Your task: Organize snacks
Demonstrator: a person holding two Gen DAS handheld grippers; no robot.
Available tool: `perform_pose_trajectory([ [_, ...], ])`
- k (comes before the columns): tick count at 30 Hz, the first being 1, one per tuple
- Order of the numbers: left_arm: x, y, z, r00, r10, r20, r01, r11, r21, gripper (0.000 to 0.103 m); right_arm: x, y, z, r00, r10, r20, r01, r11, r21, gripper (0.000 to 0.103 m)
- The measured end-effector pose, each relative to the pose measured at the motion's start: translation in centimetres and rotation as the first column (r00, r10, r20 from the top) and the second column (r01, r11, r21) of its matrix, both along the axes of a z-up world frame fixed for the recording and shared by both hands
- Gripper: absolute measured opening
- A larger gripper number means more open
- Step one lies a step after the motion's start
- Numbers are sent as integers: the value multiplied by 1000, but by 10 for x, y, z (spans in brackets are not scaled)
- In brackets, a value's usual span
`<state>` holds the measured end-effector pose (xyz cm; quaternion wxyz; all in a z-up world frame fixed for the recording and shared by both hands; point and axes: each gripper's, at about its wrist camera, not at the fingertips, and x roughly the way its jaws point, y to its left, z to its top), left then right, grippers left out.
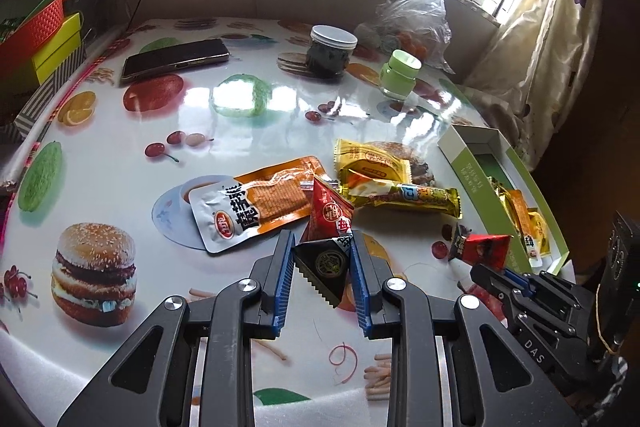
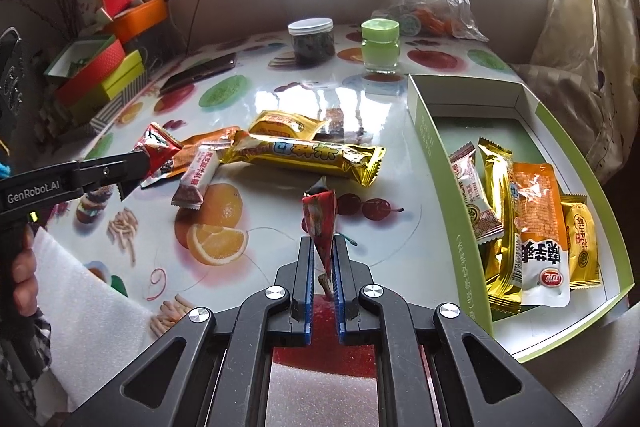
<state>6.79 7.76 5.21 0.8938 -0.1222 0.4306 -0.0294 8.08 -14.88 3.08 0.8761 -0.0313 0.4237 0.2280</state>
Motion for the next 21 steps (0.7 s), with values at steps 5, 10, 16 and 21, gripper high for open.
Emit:
perform_pose_trajectory([
  [5, -1, -7, 8, 1000, -15, 16, 15, 1000, 2, 28, -3, -4, 6, 1000, -6, 17, 6, 1000, 12, 8],
  [10, -1, -14, 9, 999, -30, 20, 30, 1000, 1, 28, -4, -11, 7, 1000, -20, 13, 19, 1000, 20, 8],
  [16, -2, -17, 9, 999, -35, 19, 35, 999, -3, 28, -3, -20, 6, 999, -43, 6, 42, 998, 40, 8],
  [21, -2, -20, 9, 999, -40, 18, 41, 999, -4, 28, -3, -19, 4, 1000, -9, -24, 11, 998, 56, 8],
])
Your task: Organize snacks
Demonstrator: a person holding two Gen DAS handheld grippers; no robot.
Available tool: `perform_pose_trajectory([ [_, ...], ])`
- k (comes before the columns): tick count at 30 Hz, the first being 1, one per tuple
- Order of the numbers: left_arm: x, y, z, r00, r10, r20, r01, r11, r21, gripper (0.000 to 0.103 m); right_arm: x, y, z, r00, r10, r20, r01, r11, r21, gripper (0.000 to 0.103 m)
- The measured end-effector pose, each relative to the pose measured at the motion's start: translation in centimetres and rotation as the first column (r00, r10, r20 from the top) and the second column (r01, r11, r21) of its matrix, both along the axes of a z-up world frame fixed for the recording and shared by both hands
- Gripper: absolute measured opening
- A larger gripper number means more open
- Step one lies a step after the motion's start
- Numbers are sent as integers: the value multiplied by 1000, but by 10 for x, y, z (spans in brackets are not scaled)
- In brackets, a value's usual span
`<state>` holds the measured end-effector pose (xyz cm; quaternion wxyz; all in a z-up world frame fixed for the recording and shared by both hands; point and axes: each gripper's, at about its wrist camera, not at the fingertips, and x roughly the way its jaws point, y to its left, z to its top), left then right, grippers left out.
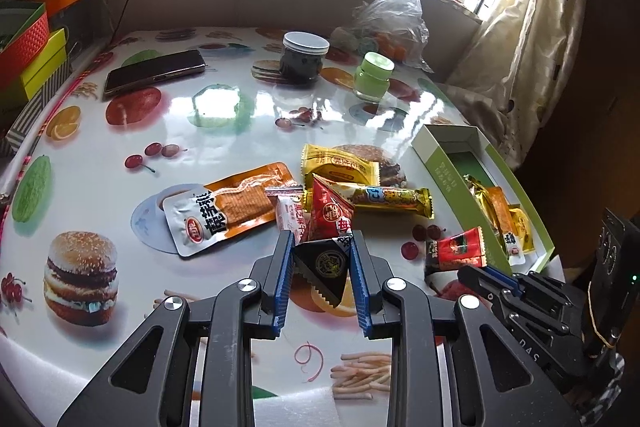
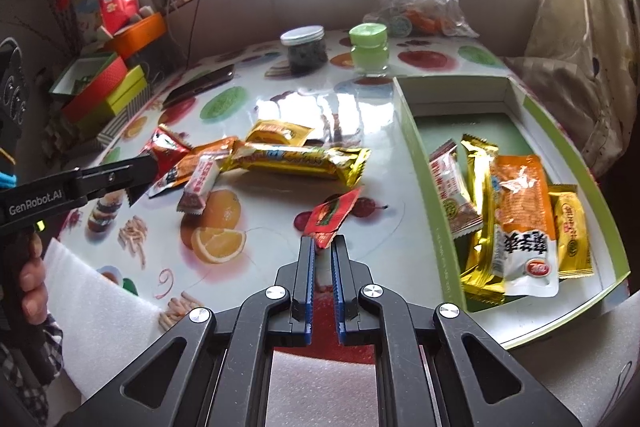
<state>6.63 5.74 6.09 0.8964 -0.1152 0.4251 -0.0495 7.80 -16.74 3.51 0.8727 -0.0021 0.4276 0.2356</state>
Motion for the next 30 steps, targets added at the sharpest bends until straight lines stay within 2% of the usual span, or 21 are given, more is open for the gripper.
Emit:
perform_pose_trajectory([
  [1, 0, 0, -1, 1000, -1, -1, 1, 1000, -1, 28, 0, 0, -1, 1000, -3, -4, 3, 1000, 3, 9],
  [6, 0, 0, -2, 1000, -4, -7, 4, 1000, -1, 28, 6, -5, -12, 998, -34, -57, 35, 999, 12, 28],
  [11, 0, 0, -3, 1000, -4, -8, 4, 1000, -1, 28, 14, -6, -19, 994, -39, -97, 43, 998, 43, 33],
  [15, 0, 0, -4, 1000, -3, -11, 3, 1000, 0, 28, 14, -4, -17, 995, -31, -100, 38, 997, 68, 44],
  [17, 1, 0, -4, 1000, -3, -13, 3, 1000, -3, 28, 13, 1, -15, 995, -47, -89, 46, 999, -18, 44],
  [20, 1, 1, -5, 1000, 1, -15, -1, 1000, -2, 28, 5, 18, -10, 997, 53, -63, -62, 987, -145, 45],
  [23, 2, 2, -6, 1000, 6, -15, -6, 1000, -9, 28, 3, 21, -8, 995, 79, -56, -90, 969, -229, 45],
  [26, 3, 3, -7, 1000, 6, -18, -6, 1000, -12, 28, 3, 15, -2, 997, 73, -14, -74, 962, -261, 45],
  [30, 3, 3, -8, 1000, 2, -20, -2, 1000, -20, 28, 7, 16, 2, 994, 112, 18, -104, 961, -256, 46],
])
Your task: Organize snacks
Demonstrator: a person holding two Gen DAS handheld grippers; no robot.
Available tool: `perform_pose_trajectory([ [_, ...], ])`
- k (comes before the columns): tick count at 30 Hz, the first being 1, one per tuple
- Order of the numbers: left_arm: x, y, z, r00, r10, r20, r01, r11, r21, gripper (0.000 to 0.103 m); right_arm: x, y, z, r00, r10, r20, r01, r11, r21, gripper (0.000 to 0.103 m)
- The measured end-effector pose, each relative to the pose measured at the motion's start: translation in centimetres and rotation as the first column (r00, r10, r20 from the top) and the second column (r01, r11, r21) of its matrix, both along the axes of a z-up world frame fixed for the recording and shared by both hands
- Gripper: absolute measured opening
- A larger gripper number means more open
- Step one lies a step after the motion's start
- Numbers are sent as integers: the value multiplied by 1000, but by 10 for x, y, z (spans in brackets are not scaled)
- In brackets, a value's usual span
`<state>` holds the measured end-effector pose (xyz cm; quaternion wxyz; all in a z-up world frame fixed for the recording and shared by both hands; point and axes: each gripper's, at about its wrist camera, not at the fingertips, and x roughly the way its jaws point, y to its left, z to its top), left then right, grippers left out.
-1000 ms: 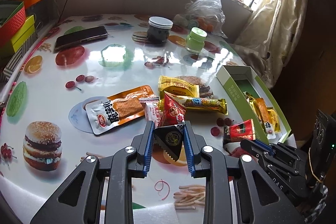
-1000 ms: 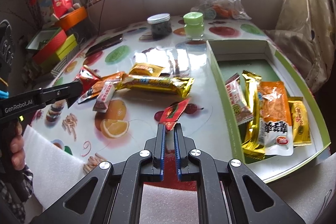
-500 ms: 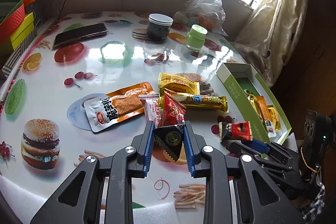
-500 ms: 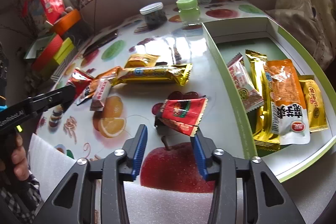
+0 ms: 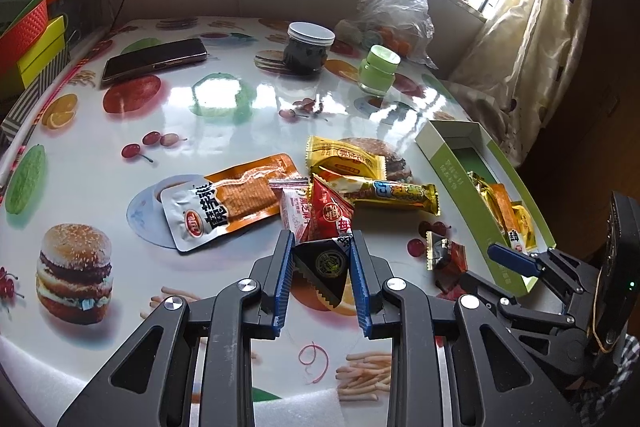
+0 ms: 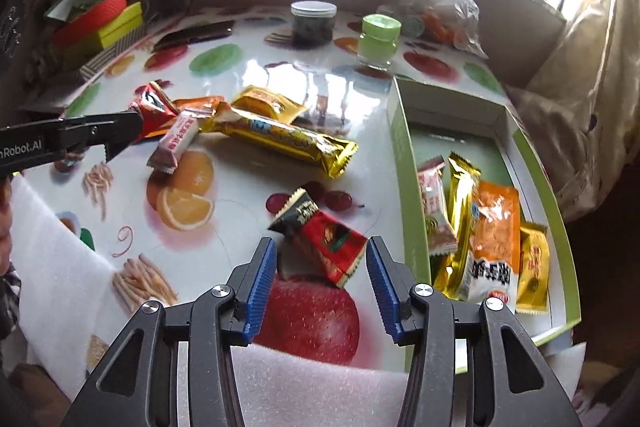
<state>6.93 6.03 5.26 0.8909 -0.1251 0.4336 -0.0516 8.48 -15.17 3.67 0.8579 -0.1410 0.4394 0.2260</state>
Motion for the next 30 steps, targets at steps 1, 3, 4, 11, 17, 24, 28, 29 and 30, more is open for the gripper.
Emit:
perform_pose_trajectory([
  [1, 1, 0, 0, 1000, -2, -1, 2, 1000, -1, 28, 3, 2, -2, 1000, 20, -9, -20, 1000, 5, 47],
  [3, 1, 0, 1, 1000, -5, -1, 5, 1000, -3, 28, 8, 5, -6, 1000, 27, -16, -26, 1000, 7, 48],
  [4, 0, -1, 1, 1000, -6, -1, 6, 1000, -2, 28, 11, 7, -8, 999, 31, -19, -31, 999, 10, 48],
  [11, 2, -4, 2, 1000, -19, -4, 19, 1000, -5, 28, 23, 16, -23, 998, 30, -58, -30, 999, -11, 49],
  [17, 3, -10, 4, 999, -34, -5, 34, 999, -3, 28, 24, 13, -22, 998, -5, -57, 7, 999, 31, 27],
  [24, 5, -17, 5, 999, -49, -8, 49, 999, 2, 28, 20, 9, -17, 999, -6, -40, 9, 997, 72, 7],
  [28, 6, -21, 5, 998, -57, -9, 57, 998, 2, 28, 16, 7, -19, 999, -2, -46, 6, 996, 84, 2],
  [29, 6, -22, 5, 998, -59, -9, 59, 998, 3, 28, 15, 7, -19, 999, -3, -48, 7, 996, 89, 1],
  [30, 5, -22, 5, 998, -60, -10, 60, 998, 4, 28, 15, 5, -19, 999, -7, -47, 12, 995, 98, 1],
])
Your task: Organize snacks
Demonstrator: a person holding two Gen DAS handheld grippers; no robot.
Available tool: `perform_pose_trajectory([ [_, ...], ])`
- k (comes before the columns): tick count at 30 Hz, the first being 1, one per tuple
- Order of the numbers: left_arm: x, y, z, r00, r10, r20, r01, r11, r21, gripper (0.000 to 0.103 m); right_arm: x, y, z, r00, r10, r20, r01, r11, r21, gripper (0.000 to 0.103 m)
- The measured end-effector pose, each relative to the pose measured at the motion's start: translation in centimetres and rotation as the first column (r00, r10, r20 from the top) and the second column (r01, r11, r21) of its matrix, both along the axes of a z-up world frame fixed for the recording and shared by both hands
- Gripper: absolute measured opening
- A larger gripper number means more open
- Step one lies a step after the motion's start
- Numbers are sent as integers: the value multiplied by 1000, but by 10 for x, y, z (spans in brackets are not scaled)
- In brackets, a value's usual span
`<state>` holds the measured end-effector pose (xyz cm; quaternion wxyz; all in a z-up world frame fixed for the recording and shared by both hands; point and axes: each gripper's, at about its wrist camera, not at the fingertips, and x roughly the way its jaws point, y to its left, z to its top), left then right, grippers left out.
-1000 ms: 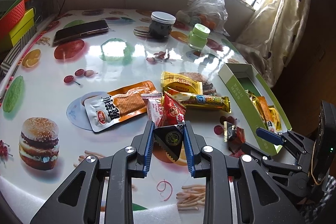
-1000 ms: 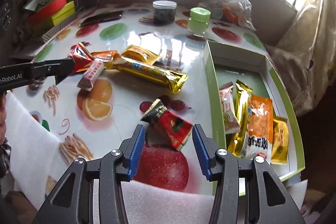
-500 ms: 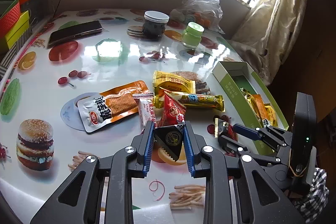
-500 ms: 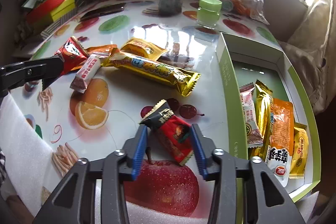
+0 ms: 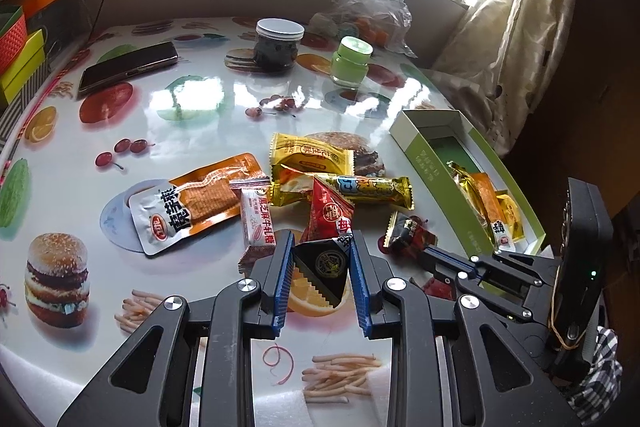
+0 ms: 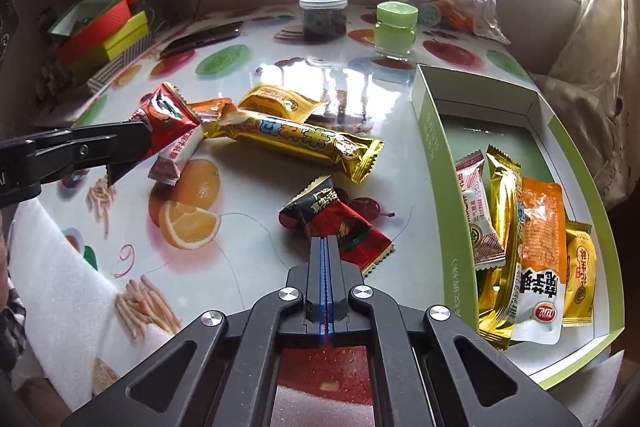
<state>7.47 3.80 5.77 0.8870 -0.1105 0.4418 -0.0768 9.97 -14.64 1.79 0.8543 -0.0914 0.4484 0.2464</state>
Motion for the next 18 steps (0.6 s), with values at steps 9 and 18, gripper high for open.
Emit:
perform_pose_trajectory([
  [9, 0, -1, -1, 1000, 3, -4, -3, 1000, -1, 28, 12, 1, 11, 999, 16, 37, -16, 1000, 14, 46],
  [18, 0, 1, -4, 1000, 4, -11, -4, 1000, -7, 28, 21, 13, -5, 999, 32, -5, -32, 999, -27, 40],
])
